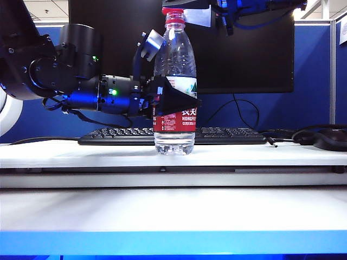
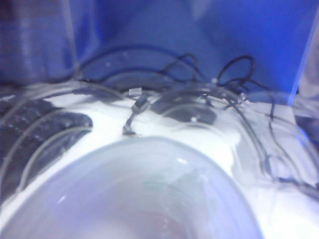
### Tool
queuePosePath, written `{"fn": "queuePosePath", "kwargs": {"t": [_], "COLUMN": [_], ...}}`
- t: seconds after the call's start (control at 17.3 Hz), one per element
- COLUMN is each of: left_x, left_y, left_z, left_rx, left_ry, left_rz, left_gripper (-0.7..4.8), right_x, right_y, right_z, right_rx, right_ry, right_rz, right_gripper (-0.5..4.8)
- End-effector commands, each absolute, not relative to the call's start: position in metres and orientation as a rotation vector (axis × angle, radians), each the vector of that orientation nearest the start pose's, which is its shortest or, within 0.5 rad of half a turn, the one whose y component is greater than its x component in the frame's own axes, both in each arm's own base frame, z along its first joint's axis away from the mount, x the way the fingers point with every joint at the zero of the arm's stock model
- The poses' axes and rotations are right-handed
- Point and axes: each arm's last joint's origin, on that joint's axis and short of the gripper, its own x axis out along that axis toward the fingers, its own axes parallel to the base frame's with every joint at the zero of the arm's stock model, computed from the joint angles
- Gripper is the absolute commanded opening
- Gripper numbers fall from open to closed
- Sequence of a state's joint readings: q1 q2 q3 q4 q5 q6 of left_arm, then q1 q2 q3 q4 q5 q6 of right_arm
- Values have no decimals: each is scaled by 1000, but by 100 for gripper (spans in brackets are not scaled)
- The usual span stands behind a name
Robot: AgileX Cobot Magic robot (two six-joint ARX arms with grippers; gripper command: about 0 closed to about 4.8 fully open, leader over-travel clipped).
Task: Unscrew the cap from the plastic bottle on the table.
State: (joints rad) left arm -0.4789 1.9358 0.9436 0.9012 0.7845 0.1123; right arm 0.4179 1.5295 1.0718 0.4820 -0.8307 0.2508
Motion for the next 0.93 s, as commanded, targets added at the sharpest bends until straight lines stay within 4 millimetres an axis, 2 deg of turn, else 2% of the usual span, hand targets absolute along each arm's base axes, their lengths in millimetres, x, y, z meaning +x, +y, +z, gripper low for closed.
{"fn": "queuePosePath", "kwargs": {"t": [0.06,0.23,0.35,0.52,0.64,0.81,0.93], "left_x": [334,334,334,334,335,335,334], "left_y": [-196,-196,-196,-196,-195,-196,-196], "left_z": [167,168,168,168,168,167,168], "left_rx": [66,66,67,68,70,69,70], "left_ry": [67,67,67,67,64,65,64], "left_rz": [-1244,-1244,-1243,-1243,-1240,-1241,-1241], "left_gripper": [235,235,235,235,235,235,235], "right_x": [301,305,306,304,306,308,316], "right_y": [160,149,132,117,112,107,106], "right_z": [324,328,338,344,329,295,277], "right_rx": [200,204,204,208,173,44,-7], "right_ry": [69,46,3,12,146,384,426], "right_rz": [1289,1198,1100,1051,985,764,701], "right_gripper": [135,135,135,135,134,133,133]}}
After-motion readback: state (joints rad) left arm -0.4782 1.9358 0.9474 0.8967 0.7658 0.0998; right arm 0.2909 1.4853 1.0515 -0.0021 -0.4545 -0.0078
